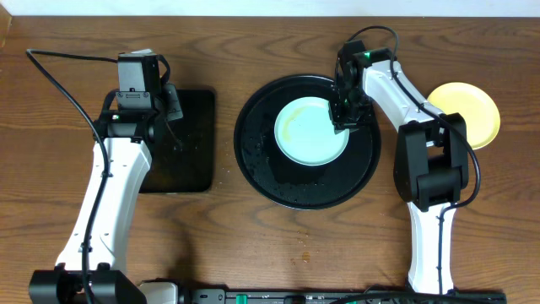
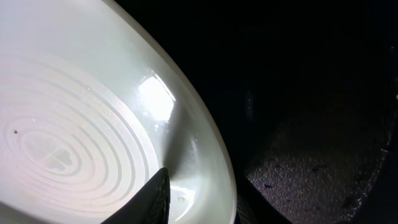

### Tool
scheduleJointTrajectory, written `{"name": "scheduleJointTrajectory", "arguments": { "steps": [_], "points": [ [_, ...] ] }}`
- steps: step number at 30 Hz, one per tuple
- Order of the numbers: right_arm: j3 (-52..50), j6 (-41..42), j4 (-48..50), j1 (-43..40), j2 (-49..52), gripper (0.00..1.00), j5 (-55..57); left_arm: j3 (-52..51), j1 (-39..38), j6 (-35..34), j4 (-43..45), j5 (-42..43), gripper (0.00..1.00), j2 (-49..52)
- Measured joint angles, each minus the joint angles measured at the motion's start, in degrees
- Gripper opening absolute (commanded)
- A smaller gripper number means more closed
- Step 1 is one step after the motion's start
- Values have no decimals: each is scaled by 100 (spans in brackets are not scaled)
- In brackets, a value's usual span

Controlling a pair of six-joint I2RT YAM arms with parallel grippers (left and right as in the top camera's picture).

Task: Clean dirty plates on tray and stack at the side
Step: 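Bring the sponge with the left gripper back onto the light-blue plate, then scrub the light-blue plate with the sponge while the right gripper holds it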

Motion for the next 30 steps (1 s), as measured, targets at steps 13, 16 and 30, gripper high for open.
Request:
{"name": "scheduleJointTrajectory", "arguments": {
  "steps": [13,16,30],
  "points": [
    [0,0,4,0,2,30,0,774,-739,-142,-1224,2000,7,1456],
    [-2,0,4,2,0,30,0,2002,-1093,-72,-2529,2083,7,2275],
    [-2,0,4,2,0,30,0,4472,-2935,402,-2804,2170,7,4581]
  ]
}}
